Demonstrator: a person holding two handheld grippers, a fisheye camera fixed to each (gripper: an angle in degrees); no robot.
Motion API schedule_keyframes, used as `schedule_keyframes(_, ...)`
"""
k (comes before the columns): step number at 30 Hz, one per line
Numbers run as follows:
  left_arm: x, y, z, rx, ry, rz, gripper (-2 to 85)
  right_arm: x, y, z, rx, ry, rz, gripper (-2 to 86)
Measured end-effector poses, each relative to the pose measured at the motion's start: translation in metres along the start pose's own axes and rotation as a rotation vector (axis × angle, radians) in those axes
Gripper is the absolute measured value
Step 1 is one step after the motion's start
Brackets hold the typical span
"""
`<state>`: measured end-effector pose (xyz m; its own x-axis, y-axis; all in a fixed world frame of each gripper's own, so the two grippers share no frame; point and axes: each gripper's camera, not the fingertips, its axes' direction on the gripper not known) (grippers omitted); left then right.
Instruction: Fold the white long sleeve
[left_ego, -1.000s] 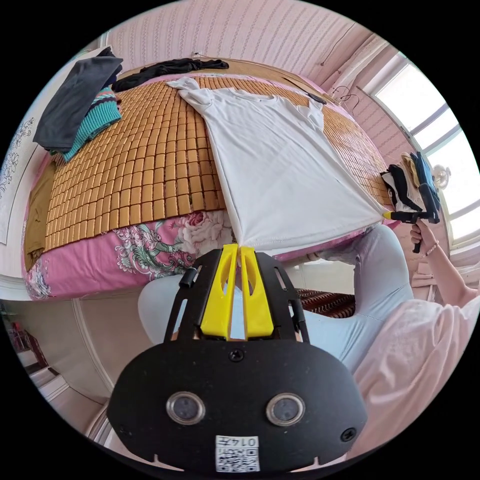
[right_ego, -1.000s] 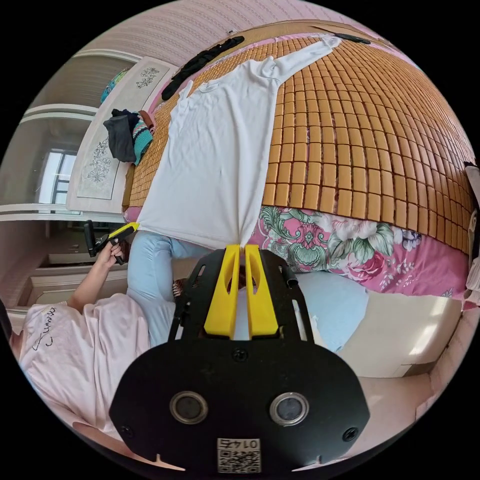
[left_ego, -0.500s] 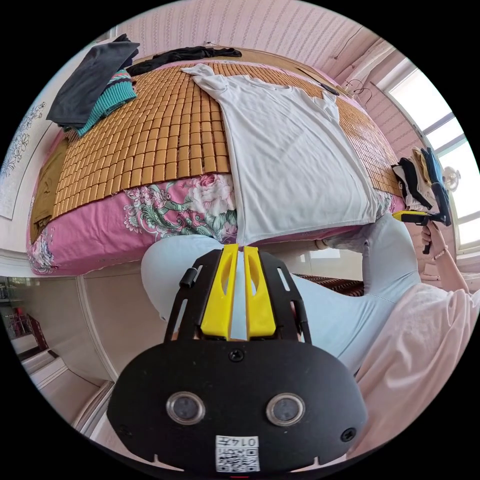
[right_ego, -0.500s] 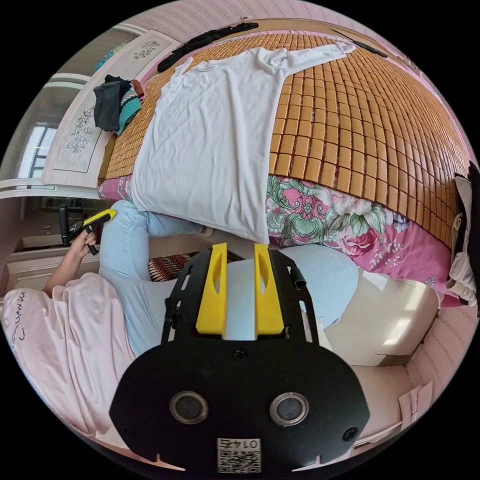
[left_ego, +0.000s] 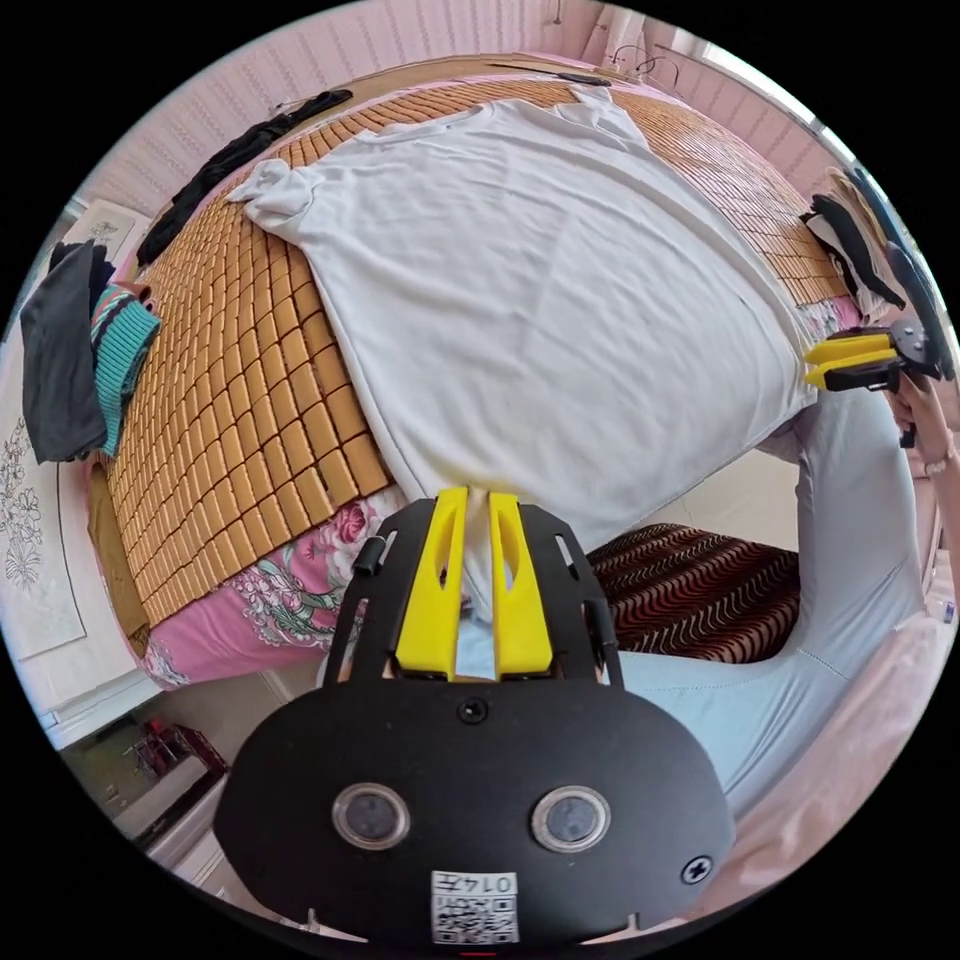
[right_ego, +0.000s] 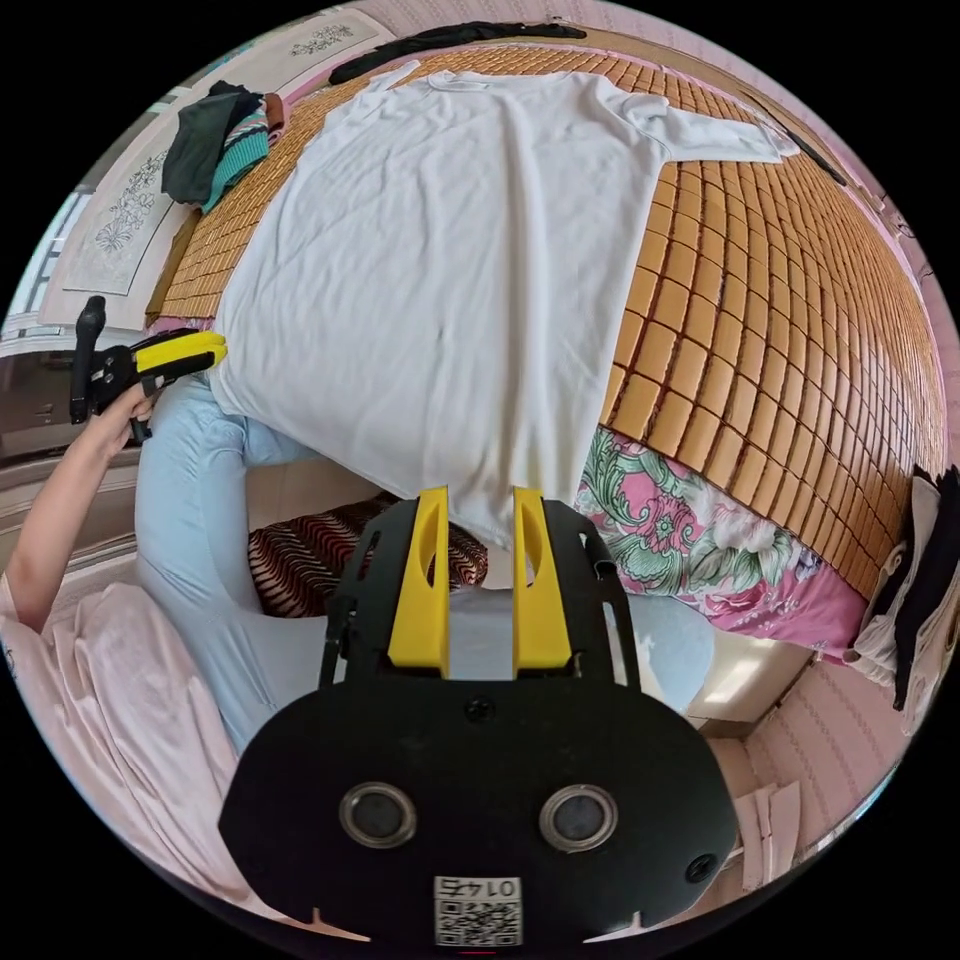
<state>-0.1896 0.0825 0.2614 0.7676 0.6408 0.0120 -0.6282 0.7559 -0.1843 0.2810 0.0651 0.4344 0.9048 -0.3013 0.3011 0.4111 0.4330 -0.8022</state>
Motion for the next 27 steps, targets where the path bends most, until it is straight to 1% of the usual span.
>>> schedule_keyframes(2, -0.001, 0.0, -0.001, -0.004, 0.003, -0.001, 0.0, -0.005, -0.007, 0.0, -0.002, 0.041, 0.002, 8.1)
schedule_keyframes(4, -0.004, 0.003, -0.005, 0.008, 0.015, -0.002, -0.6, -0.008, -0.014, -0.003, -0.013, 0.084, -0.006, 4.1)
schedule_keyframes(7, -0.01, 0.013, -0.014, 0.054, 0.057, -0.026, -0.9, -0.01, -0.02, -0.002, -0.055, 0.081, -0.014, 0.1)
schedule_keyframes(10, -0.016, 0.019, -0.015, 0.067, 0.068, -0.047, -1.0, -0.011, -0.024, -0.003, -0.065, 0.08, -0.022, -0.7)
schedule_keyframes(12, -0.019, 0.02, -0.005, 0.045, 0.051, -0.068, -1.0, -0.013, -0.028, -0.004, -0.07, 0.082, -0.029, -0.8)
schedule_keyframes(16, -0.022, 0.023, -0.001, 0.063, 0.09, -0.12, -1.0, -0.016, -0.035, -0.007, -0.084, 0.08, -0.045, -0.9)
schedule_keyframes(19, -0.016, 0.027, -0.007, 0.079, 0.061, -0.104, -1.0, -0.023, -0.036, -0.01, -0.098, 0.097, -0.078, -0.9)
schedule_keyframes(23, -0.006, 0.031, -0.006, 0.053, 0.009, -0.046, -1.0, -0.033, -0.038, -0.006, -0.157, 0.123, -0.145, -0.7)
schedule_keyframes(25, -0.006, 0.033, -0.006, 0.058, 0.002, -0.046, -1.0, -0.035, -0.035, -0.009, -0.141, 0.177, -0.157, -0.3)
schedule_keyframes(27, -0.011, 0.036, -0.009, 0.074, 0.021, -0.064, -1.0, -0.031, -0.034, -0.017, -0.108, 0.152, -0.145, 0.7)
